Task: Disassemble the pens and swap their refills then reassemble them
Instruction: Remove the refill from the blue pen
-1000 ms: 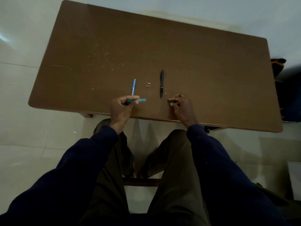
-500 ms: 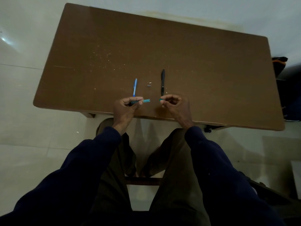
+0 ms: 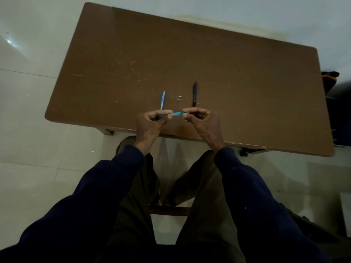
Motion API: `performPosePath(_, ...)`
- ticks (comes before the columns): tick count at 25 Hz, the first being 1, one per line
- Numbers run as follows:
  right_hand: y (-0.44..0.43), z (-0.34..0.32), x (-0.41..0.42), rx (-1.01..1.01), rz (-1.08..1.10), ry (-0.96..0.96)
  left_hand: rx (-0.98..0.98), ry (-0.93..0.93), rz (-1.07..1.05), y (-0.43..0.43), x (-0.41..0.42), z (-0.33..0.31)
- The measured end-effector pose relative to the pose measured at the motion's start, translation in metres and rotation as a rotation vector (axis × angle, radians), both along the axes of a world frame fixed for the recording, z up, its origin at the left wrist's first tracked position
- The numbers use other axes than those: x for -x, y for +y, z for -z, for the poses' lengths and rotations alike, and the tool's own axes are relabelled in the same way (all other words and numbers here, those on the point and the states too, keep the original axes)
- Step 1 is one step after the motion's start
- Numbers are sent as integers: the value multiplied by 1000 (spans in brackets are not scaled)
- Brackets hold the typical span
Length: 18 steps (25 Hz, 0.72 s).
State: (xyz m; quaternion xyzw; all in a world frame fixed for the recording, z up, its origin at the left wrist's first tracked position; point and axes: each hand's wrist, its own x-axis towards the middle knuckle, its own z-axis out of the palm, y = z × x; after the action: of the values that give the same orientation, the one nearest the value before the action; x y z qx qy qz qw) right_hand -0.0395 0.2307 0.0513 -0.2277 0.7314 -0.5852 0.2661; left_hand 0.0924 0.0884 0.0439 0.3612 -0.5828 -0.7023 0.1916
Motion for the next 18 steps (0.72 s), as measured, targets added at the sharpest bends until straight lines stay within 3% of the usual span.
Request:
performPosePath(10, -6, -7, -5, -36, -21, 75, 2, -41, 4, -3, -4, -1)
performPosePath(18, -6, -12, -9, 46, 8, 68, -38, -41, 10, 0, 0, -2)
